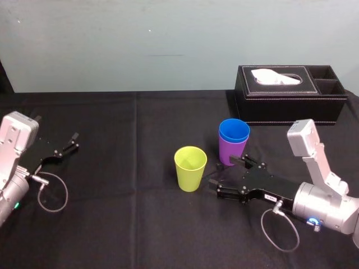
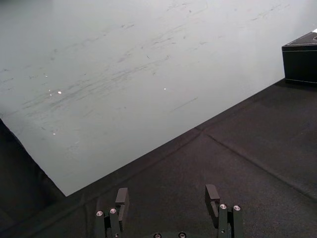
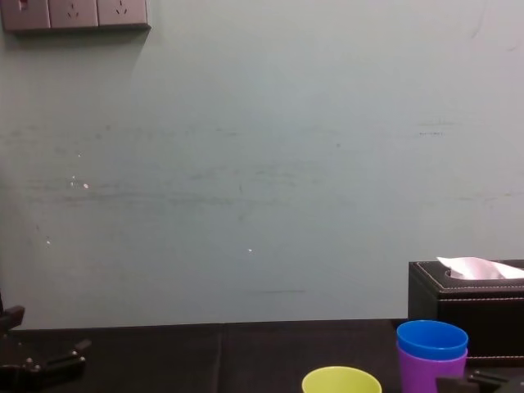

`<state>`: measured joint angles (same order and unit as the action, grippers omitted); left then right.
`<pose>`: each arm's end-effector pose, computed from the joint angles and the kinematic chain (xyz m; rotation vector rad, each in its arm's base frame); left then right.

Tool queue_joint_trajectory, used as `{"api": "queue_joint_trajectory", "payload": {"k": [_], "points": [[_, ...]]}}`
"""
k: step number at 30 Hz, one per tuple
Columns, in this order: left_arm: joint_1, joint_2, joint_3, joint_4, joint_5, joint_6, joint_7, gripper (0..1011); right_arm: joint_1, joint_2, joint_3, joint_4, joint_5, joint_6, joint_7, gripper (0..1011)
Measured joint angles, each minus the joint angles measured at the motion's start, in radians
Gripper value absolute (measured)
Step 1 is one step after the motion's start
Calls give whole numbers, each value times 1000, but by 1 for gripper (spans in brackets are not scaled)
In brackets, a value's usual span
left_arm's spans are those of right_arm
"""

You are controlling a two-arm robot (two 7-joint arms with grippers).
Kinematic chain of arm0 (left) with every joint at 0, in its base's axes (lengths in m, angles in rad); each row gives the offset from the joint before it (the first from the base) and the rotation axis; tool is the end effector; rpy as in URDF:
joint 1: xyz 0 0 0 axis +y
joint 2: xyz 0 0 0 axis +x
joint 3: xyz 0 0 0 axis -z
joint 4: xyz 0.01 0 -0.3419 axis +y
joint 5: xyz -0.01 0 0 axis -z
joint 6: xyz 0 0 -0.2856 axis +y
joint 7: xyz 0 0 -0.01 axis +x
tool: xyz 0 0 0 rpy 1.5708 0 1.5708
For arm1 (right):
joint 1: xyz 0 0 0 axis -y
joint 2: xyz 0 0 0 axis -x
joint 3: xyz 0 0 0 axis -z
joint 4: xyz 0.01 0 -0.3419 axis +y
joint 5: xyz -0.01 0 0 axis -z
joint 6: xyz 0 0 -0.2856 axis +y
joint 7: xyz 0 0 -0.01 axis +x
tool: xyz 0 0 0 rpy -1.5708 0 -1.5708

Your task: Stack the three plastic cups sequentially using one hand.

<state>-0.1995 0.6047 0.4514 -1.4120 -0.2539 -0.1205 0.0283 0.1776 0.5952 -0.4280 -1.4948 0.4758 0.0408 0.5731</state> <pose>0.3446 0.1183 -0.3397 0.3045 -0.2850 1.2480 0.3394 -0.1055 -0.3262 -0.2220 0.0497 -0.6809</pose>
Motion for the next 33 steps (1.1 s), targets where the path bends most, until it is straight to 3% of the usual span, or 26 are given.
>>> {"api": "queue_joint_trajectory", "payload": {"k": [33], "points": [[0,0,0,0,0,0,0,1010,87,-70,-63,102,-63,9,19,1003]]}}
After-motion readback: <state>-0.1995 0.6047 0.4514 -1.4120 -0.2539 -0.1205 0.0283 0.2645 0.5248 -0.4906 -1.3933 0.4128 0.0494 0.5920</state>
